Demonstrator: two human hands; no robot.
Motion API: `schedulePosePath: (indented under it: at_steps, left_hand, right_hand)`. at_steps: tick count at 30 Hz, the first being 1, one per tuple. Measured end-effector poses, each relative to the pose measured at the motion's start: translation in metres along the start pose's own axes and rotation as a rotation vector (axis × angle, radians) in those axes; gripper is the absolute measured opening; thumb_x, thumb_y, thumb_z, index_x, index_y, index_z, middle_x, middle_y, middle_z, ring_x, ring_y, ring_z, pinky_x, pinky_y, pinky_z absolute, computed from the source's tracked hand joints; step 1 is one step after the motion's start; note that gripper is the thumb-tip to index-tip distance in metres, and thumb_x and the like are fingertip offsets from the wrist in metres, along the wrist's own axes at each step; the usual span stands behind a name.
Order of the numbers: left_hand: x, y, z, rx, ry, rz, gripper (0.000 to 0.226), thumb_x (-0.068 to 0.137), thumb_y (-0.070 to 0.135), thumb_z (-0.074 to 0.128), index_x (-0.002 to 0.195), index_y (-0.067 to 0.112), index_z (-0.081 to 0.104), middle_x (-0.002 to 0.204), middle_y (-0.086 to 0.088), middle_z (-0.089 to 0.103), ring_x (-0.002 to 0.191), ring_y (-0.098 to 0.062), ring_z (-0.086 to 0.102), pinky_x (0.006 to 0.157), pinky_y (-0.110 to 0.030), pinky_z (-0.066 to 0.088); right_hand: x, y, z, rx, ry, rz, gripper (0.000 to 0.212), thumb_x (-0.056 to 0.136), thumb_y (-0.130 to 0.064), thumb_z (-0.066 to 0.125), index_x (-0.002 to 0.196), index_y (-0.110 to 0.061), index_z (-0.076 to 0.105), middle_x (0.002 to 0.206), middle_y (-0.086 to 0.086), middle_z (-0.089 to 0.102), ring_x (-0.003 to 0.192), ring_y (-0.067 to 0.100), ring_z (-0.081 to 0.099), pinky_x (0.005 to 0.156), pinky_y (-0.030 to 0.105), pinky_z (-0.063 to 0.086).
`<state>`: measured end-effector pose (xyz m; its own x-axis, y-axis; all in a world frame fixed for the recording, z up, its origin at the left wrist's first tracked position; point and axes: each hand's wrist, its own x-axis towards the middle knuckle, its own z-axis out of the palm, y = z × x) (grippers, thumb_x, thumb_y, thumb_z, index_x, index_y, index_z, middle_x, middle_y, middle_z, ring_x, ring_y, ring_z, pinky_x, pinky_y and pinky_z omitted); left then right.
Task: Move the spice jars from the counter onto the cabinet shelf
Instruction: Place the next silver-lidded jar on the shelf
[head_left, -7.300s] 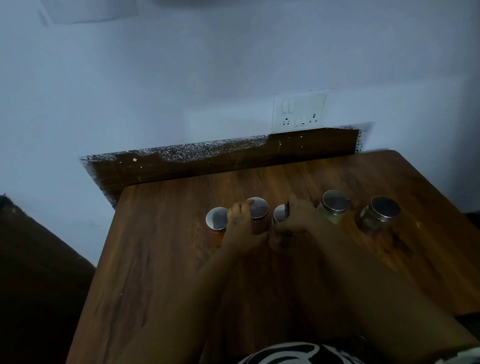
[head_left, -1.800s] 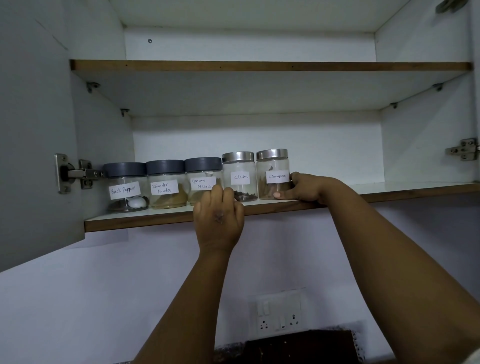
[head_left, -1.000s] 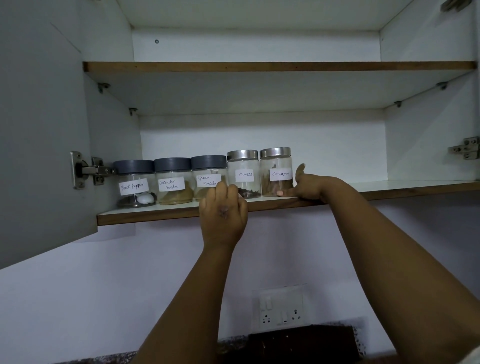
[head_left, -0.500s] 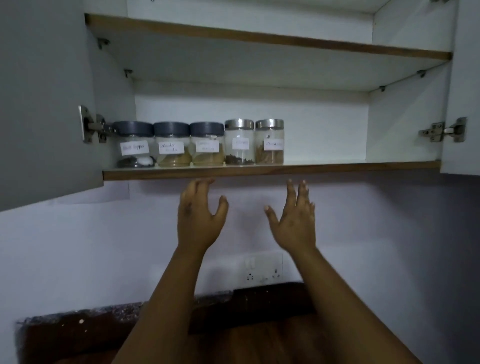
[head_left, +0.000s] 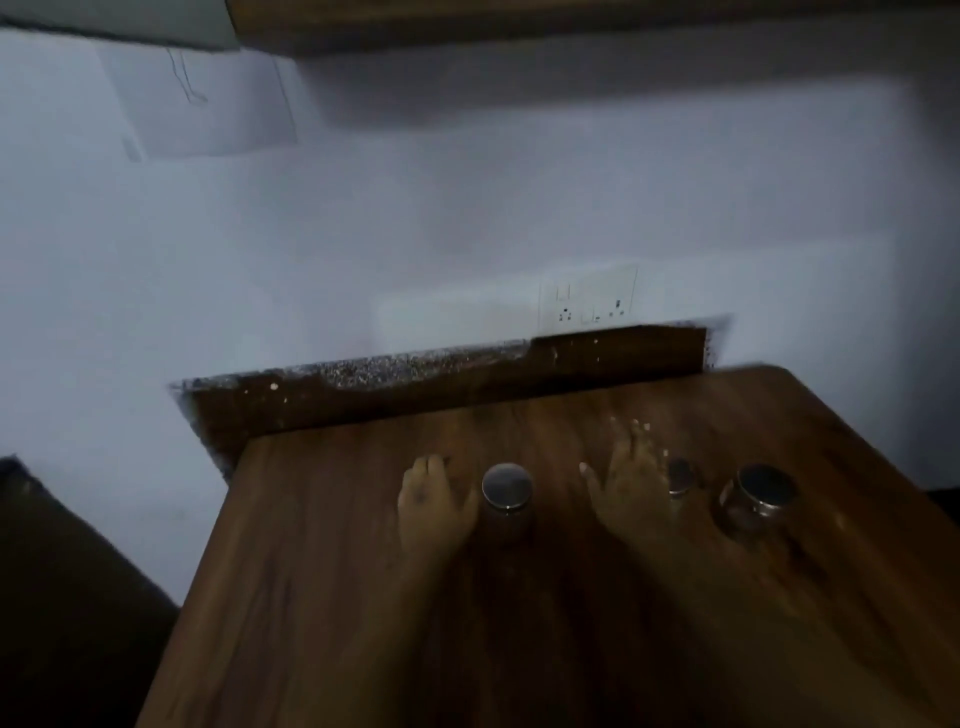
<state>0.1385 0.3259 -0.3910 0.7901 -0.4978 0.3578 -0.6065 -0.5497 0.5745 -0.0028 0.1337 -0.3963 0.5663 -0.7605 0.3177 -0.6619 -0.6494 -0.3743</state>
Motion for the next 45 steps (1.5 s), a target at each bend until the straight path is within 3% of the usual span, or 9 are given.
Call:
schedulePosePath:
  at_steps: [8,13,19,25,30,33,36,42,45]
  left_hand:
    - [-0.044,-0.033,0.007,0.021,-0.087,-0.014,0.057,0.080,0.030,0.066,0.128,0.003,0.051,0.125,-0.013,0.052,0.111,-0.026,0.053,0.088,-0.029,0.043]
    - [-0.027,-0.034,-0.004,0.012,-0.066,-0.050,0.063,0.082,0.037,0.069,0.132,0.007,0.047,0.133,-0.010,0.048,0.119,-0.023,0.047,0.089,-0.026,0.035]
    - [-0.044,-0.036,-0.008,-0.099,0.004,-0.063,0.075,0.078,0.032,0.076,0.140,0.009,0.040,0.136,-0.007,0.046,0.120,-0.010,0.040,0.094,-0.031,0.042]
    - [-0.050,-0.022,-0.012,-0.144,-0.105,-0.025,0.081,0.084,0.033,0.073,0.148,0.009,0.029,0.150,-0.009,0.034,0.136,-0.023,0.035,0.108,-0.032,0.034]
    - [-0.030,0.011,-0.014,-0.251,-0.283,-0.020,0.109,0.072,0.061,0.074,0.153,0.018,0.015,0.155,-0.004,0.027,0.144,-0.023,0.025,0.115,-0.045,0.029]
    - [-0.019,0.030,-0.004,-0.354,-0.212,0.014,0.104,0.061,0.068,0.078,0.143,0.022,0.033,0.138,0.002,0.048,0.126,-0.015,0.049,0.098,-0.043,0.049]
    - [-0.013,0.055,-0.008,-0.436,-0.201,0.010,0.084,0.061,0.055,0.084,0.129,0.026,0.047,0.120,0.009,0.056,0.103,-0.007,0.058,0.077,-0.027,0.054]
    - [0.005,0.078,-0.024,-1.148,-0.878,-0.306,0.069,0.069,0.037,0.075,0.129,0.010,0.053,0.115,-0.009,0.063,0.103,-0.023,0.062,0.082,-0.033,0.053]
    - [0.001,0.096,-0.020,-0.917,-0.766,-0.154,0.073,0.074,0.037,0.080,0.135,0.016,0.046,0.127,-0.002,0.058,0.105,-0.015,0.059,0.077,-0.023,0.052]
  right_hand:
    - [-0.044,-0.039,0.043,-0.022,-0.350,-0.199,0.104,0.082,-0.055,0.064,0.155,-0.012,0.004,0.162,0.015,0.002,0.149,0.032,0.003,0.119,0.042,0.008]
    - [-0.009,-0.084,0.046,0.060,-0.447,-0.235,0.111,0.075,-0.051,0.075,0.155,-0.028,0.000,0.162,0.009,-0.009,0.150,0.029,-0.006,0.121,0.046,0.008]
    - [-0.006,-0.089,0.060,0.021,-0.585,-0.161,0.101,0.080,-0.042,0.074,0.155,-0.023,0.008,0.160,0.012,0.017,0.147,0.031,0.018,0.115,0.042,0.024]
    - [-0.006,-0.089,0.029,0.237,-0.523,0.144,0.095,0.082,-0.048,0.070,0.153,-0.017,0.015,0.157,0.011,0.021,0.142,0.031,0.027,0.110,0.043,0.032]
    - [0.005,-0.092,-0.033,0.454,-0.250,0.185,0.066,0.065,-0.068,0.071,0.113,-0.023,0.064,0.117,0.002,0.061,0.103,0.019,0.059,0.077,0.031,0.051]
    - [0.010,-0.095,-0.065,0.622,-0.252,0.299,0.064,0.057,-0.075,0.069,0.092,-0.022,0.066,0.097,-0.005,0.064,0.087,0.014,0.061,0.076,0.033,0.054]
    - [0.013,-0.090,-0.087,0.689,-0.260,0.322,0.074,0.051,-0.079,0.069,0.098,-0.023,0.064,0.103,-0.005,0.062,0.093,0.015,0.060,0.083,0.039,0.055]
    - [0.013,-0.066,-0.126,1.035,-0.434,0.272,0.055,0.070,-0.040,0.081,0.115,-0.013,0.065,0.111,0.007,0.065,0.100,0.024,0.065,0.087,0.041,0.056]
    - [0.019,-0.058,-0.129,0.966,-0.363,0.317,0.056,0.060,-0.047,0.084,0.106,-0.018,0.068,0.104,0.003,0.068,0.097,0.024,0.067,0.076,0.037,0.058]
